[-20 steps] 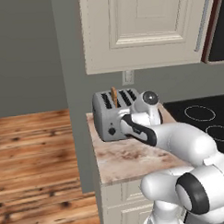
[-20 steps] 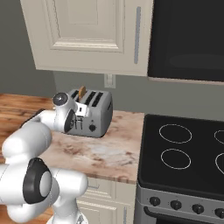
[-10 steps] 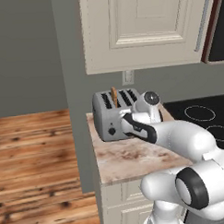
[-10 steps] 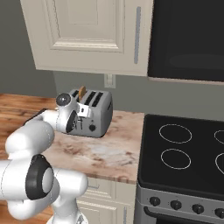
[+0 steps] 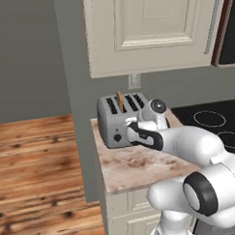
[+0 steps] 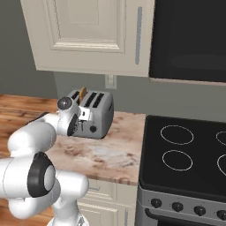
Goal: Start the toaster. Once the lever pops up, take the bread to the plate on the dining counter.
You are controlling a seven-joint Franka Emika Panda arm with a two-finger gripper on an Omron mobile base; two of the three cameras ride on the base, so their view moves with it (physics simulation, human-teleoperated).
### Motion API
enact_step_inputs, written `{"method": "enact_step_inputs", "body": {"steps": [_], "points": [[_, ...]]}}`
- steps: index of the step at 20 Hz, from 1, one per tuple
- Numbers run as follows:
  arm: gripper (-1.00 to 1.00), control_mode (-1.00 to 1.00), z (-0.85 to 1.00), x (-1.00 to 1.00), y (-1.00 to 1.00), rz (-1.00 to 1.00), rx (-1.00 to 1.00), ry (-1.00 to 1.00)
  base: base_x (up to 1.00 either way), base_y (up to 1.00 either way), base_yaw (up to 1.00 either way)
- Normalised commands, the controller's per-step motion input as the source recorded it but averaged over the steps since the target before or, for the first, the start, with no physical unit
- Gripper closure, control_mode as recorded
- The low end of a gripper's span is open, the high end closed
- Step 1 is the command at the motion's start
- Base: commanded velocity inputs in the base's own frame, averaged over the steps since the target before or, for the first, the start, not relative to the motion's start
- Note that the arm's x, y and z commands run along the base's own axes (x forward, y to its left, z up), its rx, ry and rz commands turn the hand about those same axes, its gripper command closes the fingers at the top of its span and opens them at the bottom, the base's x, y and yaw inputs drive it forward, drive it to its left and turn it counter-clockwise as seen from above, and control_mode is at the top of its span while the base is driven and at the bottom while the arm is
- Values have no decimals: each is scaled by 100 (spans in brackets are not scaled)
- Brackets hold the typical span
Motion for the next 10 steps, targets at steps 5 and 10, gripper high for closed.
{"method": "enact_step_inputs", "body": {"steps": [5,10], "points": [[-100,-100,-1,12,0,0,0,0,0,0,0],[-100,-100,-6,5,0,0,0,0,0,0,0]]}}
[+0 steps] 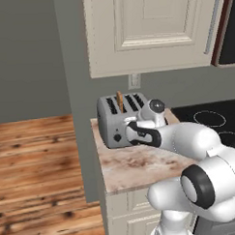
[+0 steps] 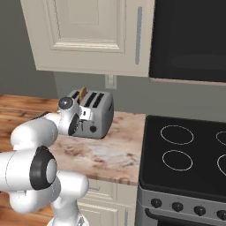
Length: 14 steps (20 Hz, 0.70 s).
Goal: Start the toaster. Once the lever pops up, take the bread to the plate on the dining counter.
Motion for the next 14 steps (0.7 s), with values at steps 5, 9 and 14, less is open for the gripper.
{"method": "enact_step_inputs", "body": {"steps": [5,9,14], "points": [[-100,-100,-13,1,0,-3,0,0,0,0,0],[-100,-100,-15,0,0,-3,0,0,0,0,0],[-100,-100,-15,0,0,-3,0,0,0,0,0]]}}
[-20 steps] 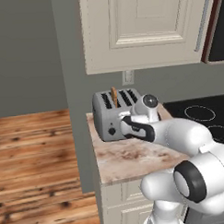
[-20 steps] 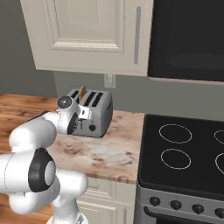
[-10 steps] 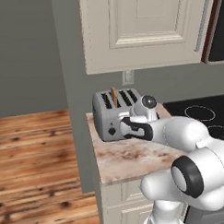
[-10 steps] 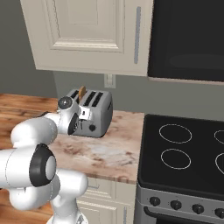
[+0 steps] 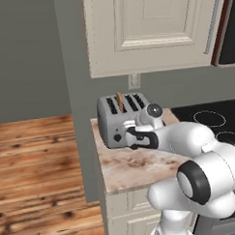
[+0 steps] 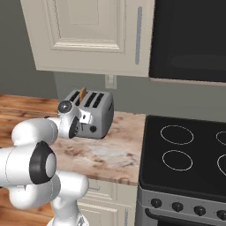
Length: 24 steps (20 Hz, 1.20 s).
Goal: Start the toaster. Once the lever pops up, take the bread to the plate on the dining counter.
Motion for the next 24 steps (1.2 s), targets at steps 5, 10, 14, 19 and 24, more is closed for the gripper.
{"method": "enact_step_inputs", "body": {"steps": [5,10,14,19,24], "points": [[-100,-100,-5,0,0,-1,0,0,0,0,0],[-100,-100,-14,0,0,0,0,0,0,0,0],[-100,-100,-24,0,0,0,0,0,0,0,0],[-100,-100,-20,0,0,0,0,0,0,0,0],[-100,-100,-21,0,0,0,0,0,0,0,0]]}}
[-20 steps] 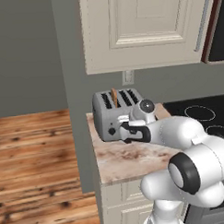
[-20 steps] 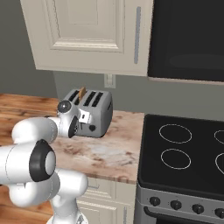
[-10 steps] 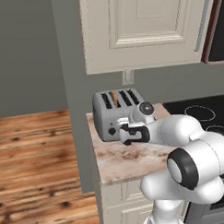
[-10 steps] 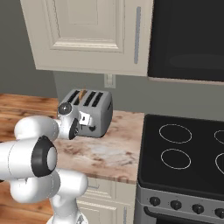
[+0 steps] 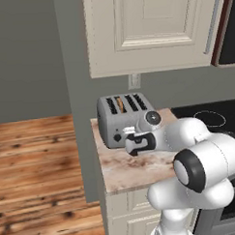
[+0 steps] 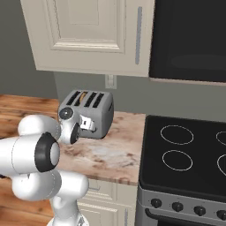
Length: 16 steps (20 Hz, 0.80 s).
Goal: Start the toaster. Once the lever pops up, take the bread to the plate on the dining counter.
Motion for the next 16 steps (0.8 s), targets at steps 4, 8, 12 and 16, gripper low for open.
{"method": "enact_step_inputs", "body": {"steps": [4,8,12,16], "points": [[-100,-100,-23,0,0,0,0,-1,0,0,0],[-100,-100,-23,0,0,0,0,-3,0,0,0],[-100,-100,-28,-2,0,0,0,-4,0,0,0],[-100,-100,-11,-3,0,0,0,-2,0,0,0]]}}
